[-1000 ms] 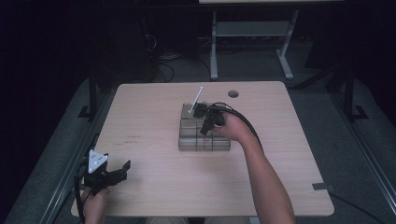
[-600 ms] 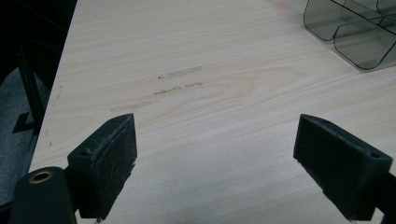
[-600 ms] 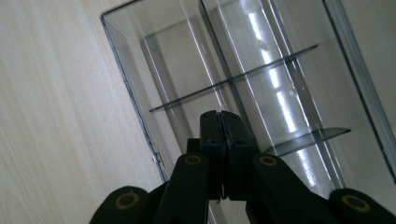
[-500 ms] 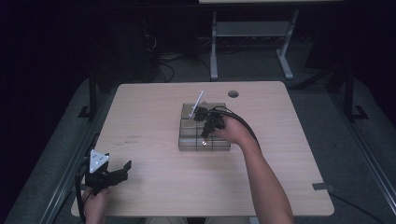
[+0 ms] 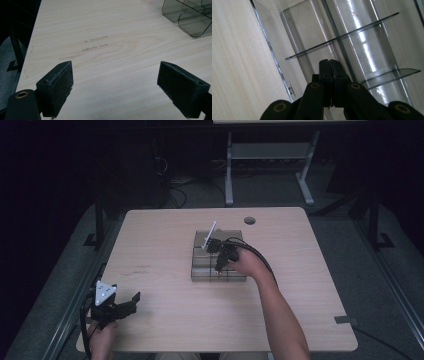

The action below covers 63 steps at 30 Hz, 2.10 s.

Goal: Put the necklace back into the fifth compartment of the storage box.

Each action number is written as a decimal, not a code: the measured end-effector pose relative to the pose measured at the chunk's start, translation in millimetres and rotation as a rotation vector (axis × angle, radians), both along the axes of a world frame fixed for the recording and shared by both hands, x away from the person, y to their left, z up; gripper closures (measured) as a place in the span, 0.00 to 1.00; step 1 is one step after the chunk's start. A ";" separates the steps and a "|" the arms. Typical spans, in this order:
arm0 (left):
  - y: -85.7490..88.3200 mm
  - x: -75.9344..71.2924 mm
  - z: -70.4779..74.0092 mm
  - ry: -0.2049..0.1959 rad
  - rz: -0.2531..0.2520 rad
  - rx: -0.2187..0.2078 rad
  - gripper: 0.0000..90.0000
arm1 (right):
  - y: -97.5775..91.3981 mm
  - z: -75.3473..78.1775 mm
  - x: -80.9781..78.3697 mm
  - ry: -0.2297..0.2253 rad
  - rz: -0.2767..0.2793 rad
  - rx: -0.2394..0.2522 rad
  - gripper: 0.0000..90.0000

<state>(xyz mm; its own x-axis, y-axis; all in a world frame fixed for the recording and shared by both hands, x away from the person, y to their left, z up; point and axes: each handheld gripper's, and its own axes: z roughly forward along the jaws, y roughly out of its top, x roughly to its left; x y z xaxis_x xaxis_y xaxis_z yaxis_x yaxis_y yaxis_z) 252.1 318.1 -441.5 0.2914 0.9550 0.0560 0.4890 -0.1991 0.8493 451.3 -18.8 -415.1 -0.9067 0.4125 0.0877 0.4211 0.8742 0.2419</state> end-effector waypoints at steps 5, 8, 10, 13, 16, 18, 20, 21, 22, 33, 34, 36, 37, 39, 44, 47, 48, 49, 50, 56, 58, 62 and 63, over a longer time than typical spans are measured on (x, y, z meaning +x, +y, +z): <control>-1.4 0.4 0.0 0.001 -0.003 0.000 0.14 | 0.4 -1.5 1.6 -0.002 -0.003 0.000 0.98; -1.1 0.3 0.1 0.001 -0.003 0.001 0.14 | 0.1 -2.1 2.6 0.001 -0.004 0.004 0.98; -0.4 0.2 0.2 0.000 -0.003 0.002 0.14 | 0.3 -3.1 3.0 0.000 -0.006 0.003 0.98; 0.0 0.1 0.1 -0.001 -0.001 -0.001 0.14 | 1.0 -5.4 3.7 0.006 -0.005 -0.003 0.98; -0.1 0.2 0.1 0.001 -0.002 0.000 0.14 | 2.1 -7.0 3.8 0.008 -0.003 -0.006 0.98; -0.2 0.3 0.1 0.001 -0.003 0.000 0.14 | 3.6 -7.9 3.9 0.007 0.005 -0.009 0.98; -0.1 0.2 0.2 0.000 -0.002 0.000 0.14 | 3.9 -8.1 3.8 0.007 0.006 -0.009 0.97; 0.1 0.3 0.2 0.000 -0.001 0.000 0.14 | 4.2 -8.1 3.7 0.008 0.006 -0.009 0.96; 0.2 0.6 0.1 0.000 0.000 -0.001 0.14 | 4.2 -8.2 3.7 0.009 0.007 -0.008 0.96; -2.9 1.8 -0.6 0.004 -0.008 0.006 0.14 | 0.9 -2.0 1.9 -0.005 0.020 0.018 0.90; -3.2 1.8 -0.7 0.005 -0.008 0.006 0.14 | 0.3 -1.4 1.7 -0.004 0.021 0.020 0.90; -3.5 1.9 -0.7 0.005 -0.008 0.006 0.14 | -1.0 -0.5 1.5 -0.006 0.021 0.022 0.89; -3.6 1.9 -0.7 0.004 -0.009 0.005 0.14 | -2.0 0.0 1.6 -0.007 0.023 0.023 0.88; -3.5 1.9 -0.6 0.003 -0.010 0.003 0.14 | -5.2 2.2 0.7 -0.009 0.020 0.022 0.86; -3.1 1.5 -0.3 0.004 -0.011 0.006 0.14 | -10.5 7.4 -1.2 -0.011 0.020 0.031 0.81; -3.0 1.8 -0.3 0.000 -0.012 0.004 0.14 | -12.7 9.4 -1.7 -0.013 0.016 0.033 0.79; -3.2 1.7 -0.4 0.003 -0.013 0.004 0.14 | -13.8 9.9 -1.9 -0.011 0.019 0.034 0.77; -3.3 1.7 -0.5 0.002 -0.012 0.004 0.14 | -14.6 10.8 -3.1 -0.012 0.016 0.028 0.76; -3.3 1.6 -0.5 0.004 -0.014 0.005 0.14 | -15.2 11.3 -3.6 -0.016 0.020 0.025 0.75; -3.0 0.7 -0.5 -0.001 -0.015 0.005 0.14 | -18.1 17.7 -8.9 -0.024 0.029 0.030 0.68; -2.9 1.2 -0.8 0.004 -0.017 0.008 0.14 | -18.4 19.1 -9.8 -0.025 0.032 0.028 0.67; -3.2 0.8 -0.5 0.000 -0.018 0.011 0.14 | -20.6 22.0 -10.2 -0.027 0.029 0.035 0.66; -3.2 0.8 -0.6 0.002 -0.016 0.010 0.14 | -21.8 22.9 -10.6 -0.028 0.024 0.039 0.65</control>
